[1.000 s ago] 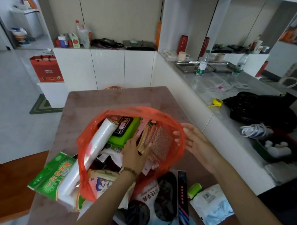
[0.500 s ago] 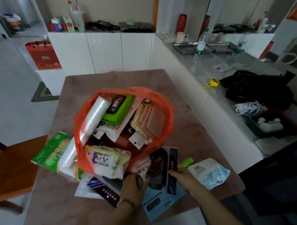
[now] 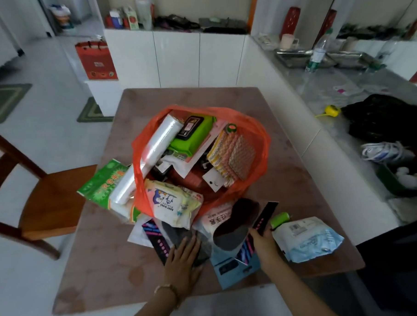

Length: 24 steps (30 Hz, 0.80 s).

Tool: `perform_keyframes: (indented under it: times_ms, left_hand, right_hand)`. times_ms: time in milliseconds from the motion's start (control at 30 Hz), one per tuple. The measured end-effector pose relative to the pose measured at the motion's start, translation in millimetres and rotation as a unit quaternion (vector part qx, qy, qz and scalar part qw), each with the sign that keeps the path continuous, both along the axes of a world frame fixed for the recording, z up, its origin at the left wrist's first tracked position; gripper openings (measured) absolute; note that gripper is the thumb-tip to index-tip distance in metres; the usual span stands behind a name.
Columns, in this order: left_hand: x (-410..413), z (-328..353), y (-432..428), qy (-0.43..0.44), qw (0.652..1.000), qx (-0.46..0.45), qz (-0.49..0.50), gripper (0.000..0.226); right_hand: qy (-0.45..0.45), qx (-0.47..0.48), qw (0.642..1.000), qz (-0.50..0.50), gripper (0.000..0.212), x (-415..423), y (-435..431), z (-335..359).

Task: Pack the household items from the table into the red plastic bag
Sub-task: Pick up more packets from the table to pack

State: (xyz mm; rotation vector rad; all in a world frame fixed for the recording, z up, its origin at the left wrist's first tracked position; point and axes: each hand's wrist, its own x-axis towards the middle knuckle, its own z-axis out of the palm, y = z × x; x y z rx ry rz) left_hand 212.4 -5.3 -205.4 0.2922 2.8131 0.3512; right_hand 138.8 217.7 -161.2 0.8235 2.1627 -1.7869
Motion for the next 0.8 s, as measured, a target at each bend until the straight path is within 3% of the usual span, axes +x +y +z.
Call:
perform_keyframes:
  times_ms: [100, 267, 300, 367, 433, 533, 567, 633, 800]
  left_hand:
    - [8, -6, -22, 0.014, 0.998, -0.026, -0.06, 0.065]
    - [32, 0, -70, 0.013, 0.987, -0.051, -0.15, 0.06]
    - [38, 0, -80, 0.008, 0.988, -0.028, -0.152, 0.057]
    - [40, 0, -95, -0.011, 0.984, 0.101, -0.143, 0.047]
    - [43, 3, -104, -0.02, 0.969, 0.245, -0.016, 0.038]
    - [44, 18, -111, -0.002, 0.867, 0.428, 0.255, 0.033]
    - [41, 21, -114, 0.01, 0.846, 0.442, 0.298, 0.031]
    - [32, 27, -117, -0.016, 0.839, 0.421, 0.343, 0.03]
    - [15, 34, -123, -0.148, 0.799, 0.433, 0.391, 0.048]
  right_hand:
    - [-0.022, -0.059, 0.998, -0.029, 0.046, 19, 3, -4]
    - [-0.085, -0.144, 0.985, -0.051, 0.019, 73, -29, -1]
    - [-0.088, -0.144, 0.985, -0.045, 0.017, 83, -42, 1]
    - [-0.091, -0.149, 0.984, -0.035, 0.013, 97, -69, 2]
    - [-0.09, -0.135, 0.987, -0.016, 0.012, 104, -97, 5]
    - [-0.061, -0.038, 0.996, 0.043, 0.024, 100, -134, 5]
    - [-0.056, -0.009, 0.997, 0.054, 0.027, 98, -146, 6]
    - [-0.054, 0.005, 0.997, 0.059, 0.028, 97, -168, 6]
    - [-0.051, -0.082, 0.994, 0.056, 0.029, 100, -207, 2]
